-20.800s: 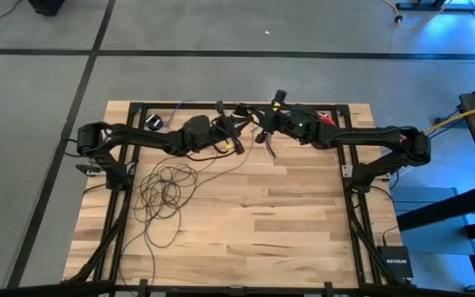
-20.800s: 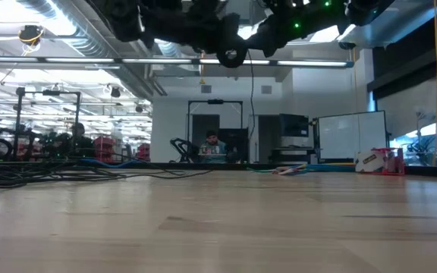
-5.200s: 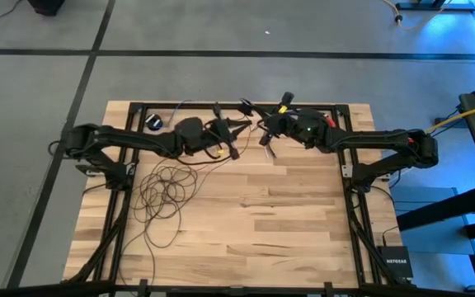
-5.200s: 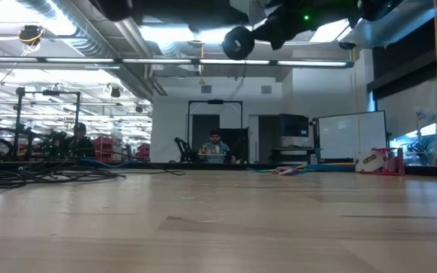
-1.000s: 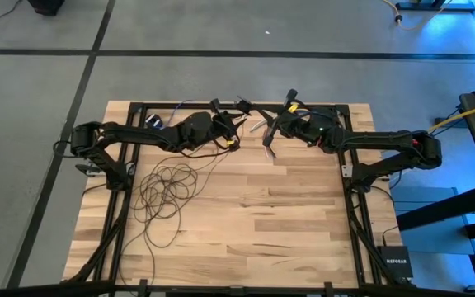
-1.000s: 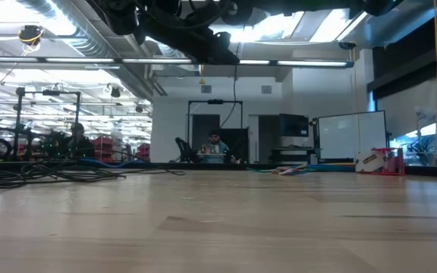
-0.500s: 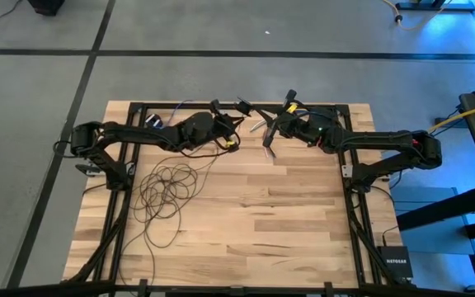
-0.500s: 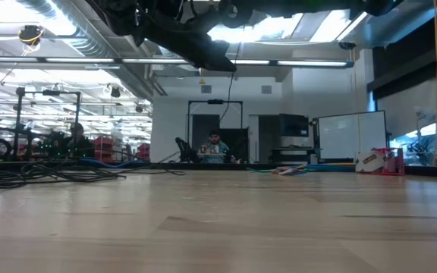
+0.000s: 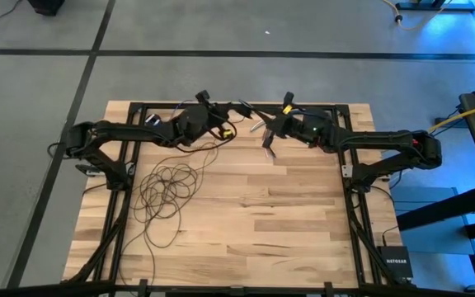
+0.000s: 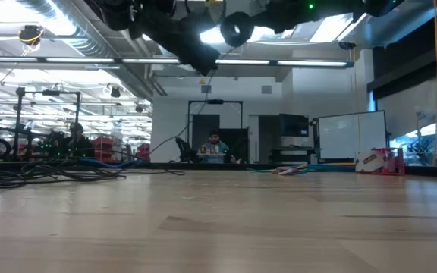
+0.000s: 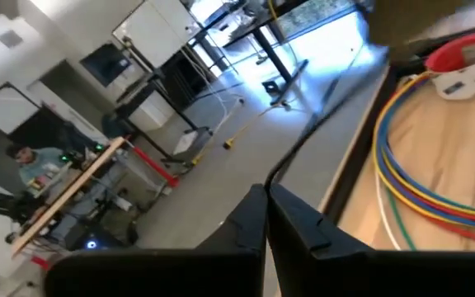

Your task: Coiling cords

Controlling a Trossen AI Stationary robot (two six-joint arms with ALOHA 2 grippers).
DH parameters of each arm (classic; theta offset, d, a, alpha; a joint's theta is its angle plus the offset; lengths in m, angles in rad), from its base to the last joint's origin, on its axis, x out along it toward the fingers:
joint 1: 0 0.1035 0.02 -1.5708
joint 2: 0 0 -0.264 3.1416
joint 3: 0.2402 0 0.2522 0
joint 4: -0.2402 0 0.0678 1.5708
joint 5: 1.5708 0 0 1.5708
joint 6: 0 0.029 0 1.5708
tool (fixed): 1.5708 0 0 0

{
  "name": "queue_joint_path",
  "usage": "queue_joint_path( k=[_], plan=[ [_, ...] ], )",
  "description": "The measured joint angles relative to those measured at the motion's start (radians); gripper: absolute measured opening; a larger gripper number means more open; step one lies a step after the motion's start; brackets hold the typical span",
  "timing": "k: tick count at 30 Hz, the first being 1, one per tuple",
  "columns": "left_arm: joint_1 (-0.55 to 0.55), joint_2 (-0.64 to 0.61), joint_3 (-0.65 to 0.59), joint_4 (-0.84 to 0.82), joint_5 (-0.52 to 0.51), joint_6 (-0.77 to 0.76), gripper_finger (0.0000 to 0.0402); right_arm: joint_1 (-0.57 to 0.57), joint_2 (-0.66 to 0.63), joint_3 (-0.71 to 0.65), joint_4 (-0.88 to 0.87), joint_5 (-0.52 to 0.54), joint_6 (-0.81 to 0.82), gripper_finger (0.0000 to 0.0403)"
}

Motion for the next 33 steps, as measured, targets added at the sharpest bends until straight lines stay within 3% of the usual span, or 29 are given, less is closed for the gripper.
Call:
queue_joint_path(
  k=[10,22,26,33],
  plan=[
    [-0.018,-0.090,0.000,-0.001,0.007,0.020,0.0004,0.000,0.000,0.001,-0.060,0.022,-0.011,0.0008],
    [-0.142,-0.122,0.022,0.016,0.003,0.009,0.0004,0.000,0.042,0.001,-0.050,0.129,-0.063,0.0008],
    [-0.166,-0.117,0.024,0.010,0.067,-0.018,0.0007,0.000,0.048,0.002,-0.024,0.165,-0.065,0.0008],
    [-0.180,-0.117,0.024,-0.170,0.077,-0.088,0.0007,0.000,0.048,0.002,-0.047,0.172,-0.066,0.0007]
  ],
)
